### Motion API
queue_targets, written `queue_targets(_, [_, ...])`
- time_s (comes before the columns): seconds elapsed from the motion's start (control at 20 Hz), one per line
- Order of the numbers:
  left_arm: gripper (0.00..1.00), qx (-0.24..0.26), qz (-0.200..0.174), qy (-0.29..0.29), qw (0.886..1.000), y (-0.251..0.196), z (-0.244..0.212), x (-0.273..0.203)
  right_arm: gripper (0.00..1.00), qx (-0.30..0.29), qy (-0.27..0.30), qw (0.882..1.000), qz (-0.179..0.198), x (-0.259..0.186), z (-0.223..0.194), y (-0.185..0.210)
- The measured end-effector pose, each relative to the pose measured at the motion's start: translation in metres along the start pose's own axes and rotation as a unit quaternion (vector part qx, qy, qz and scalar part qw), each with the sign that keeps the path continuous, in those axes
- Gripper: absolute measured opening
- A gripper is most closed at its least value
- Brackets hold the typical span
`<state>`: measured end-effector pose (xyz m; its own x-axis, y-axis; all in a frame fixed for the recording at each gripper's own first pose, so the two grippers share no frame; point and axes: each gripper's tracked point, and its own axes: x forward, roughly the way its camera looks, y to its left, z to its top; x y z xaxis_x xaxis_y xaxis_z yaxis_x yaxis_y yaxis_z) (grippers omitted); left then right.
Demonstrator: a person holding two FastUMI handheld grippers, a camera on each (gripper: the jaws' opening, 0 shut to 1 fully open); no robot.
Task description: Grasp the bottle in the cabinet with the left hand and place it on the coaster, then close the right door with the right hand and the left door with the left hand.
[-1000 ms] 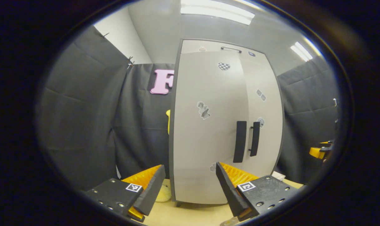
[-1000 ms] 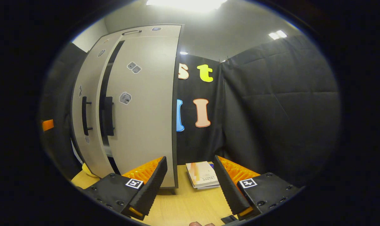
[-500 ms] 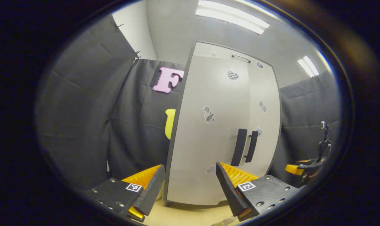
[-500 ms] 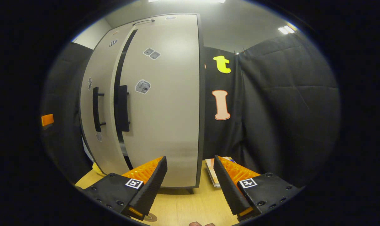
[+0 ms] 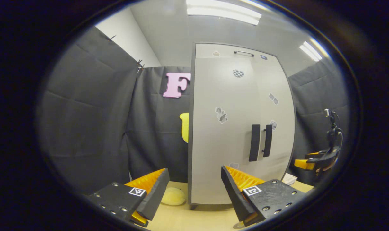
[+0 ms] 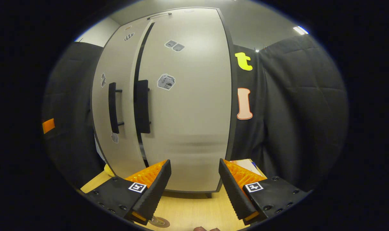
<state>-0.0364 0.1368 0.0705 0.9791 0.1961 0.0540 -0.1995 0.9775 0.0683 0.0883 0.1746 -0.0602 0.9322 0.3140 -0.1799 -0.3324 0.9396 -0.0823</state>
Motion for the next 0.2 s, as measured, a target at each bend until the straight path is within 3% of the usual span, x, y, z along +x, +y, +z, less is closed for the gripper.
queue_targets(0.2, [0.94, 0.000, 0.011, 0.014, 1.000, 0.0029, -0.0123, -0.0116, 0.92, -0.007, 0.009, 1.000, 0.017, 0.0060, 0.0021, 0.0081])
